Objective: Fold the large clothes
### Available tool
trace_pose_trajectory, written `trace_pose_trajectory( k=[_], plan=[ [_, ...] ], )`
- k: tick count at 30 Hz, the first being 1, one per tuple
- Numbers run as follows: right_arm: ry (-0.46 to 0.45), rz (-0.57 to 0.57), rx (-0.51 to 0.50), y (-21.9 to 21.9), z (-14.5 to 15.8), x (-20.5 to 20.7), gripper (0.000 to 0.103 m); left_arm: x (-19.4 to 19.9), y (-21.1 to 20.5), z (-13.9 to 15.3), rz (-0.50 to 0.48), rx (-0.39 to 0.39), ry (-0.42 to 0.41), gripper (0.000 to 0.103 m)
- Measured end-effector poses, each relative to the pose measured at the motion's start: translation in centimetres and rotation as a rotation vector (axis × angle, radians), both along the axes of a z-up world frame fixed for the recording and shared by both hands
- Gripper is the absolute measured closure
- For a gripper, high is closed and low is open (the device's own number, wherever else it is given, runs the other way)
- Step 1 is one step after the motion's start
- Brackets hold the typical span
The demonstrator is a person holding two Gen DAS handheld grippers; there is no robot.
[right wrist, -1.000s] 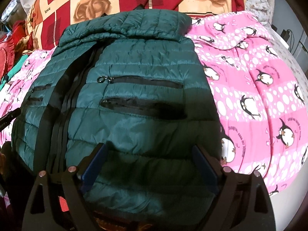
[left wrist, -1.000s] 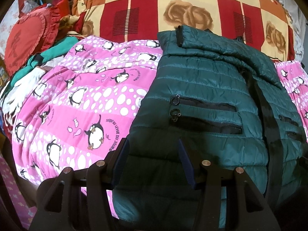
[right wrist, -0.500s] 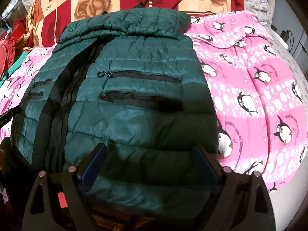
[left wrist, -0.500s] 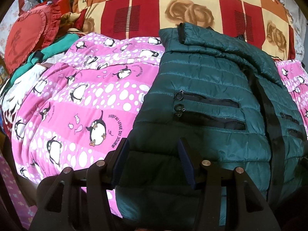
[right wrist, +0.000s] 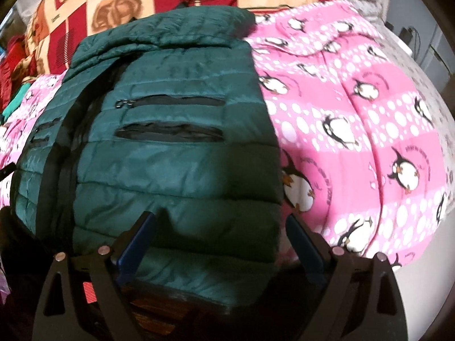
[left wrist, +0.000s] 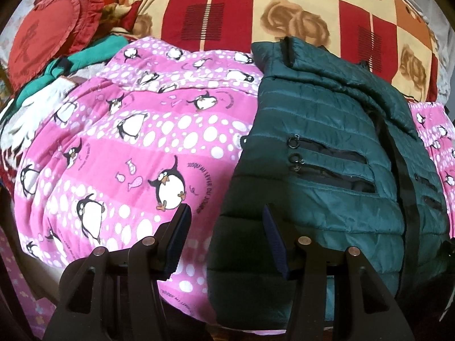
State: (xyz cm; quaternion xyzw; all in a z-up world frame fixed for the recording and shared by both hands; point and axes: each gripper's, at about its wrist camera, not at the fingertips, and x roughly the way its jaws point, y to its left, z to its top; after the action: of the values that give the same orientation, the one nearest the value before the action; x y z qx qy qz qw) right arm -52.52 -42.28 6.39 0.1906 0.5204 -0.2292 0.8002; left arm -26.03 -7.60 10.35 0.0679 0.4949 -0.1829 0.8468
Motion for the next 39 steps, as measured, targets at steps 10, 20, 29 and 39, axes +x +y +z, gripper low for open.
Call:
trace_pose_trajectory(
  k=[10, 20, 29, 39],
  plan=[
    [0.011, -0.011, 0.026, -0.8, -1.1, -0.1, 0.008, 0.5, 0.8, -1.0, 0.013, -0.023, 0.049, 0.073],
    [0.009, -0.005, 0.074, -1.8, -1.9, -0.1, 0.005, 1.5, 2.4, -2.0, -0.022, -0.182, 0.202, 0.069],
    [-0.023, 0.006, 0.198, -3.3, -3.2, -0.2, 0.004, 1.0, 2.0, -3.4, -0.161, -0.224, 0.339, 0.055],
    [-0.067, 0.076, 0.338, -2.2, -4.2, 0.2, 0.004, 0.0, -0.4, -3.8, -0.204, -0.169, 0.296, 0.04]
  ],
)
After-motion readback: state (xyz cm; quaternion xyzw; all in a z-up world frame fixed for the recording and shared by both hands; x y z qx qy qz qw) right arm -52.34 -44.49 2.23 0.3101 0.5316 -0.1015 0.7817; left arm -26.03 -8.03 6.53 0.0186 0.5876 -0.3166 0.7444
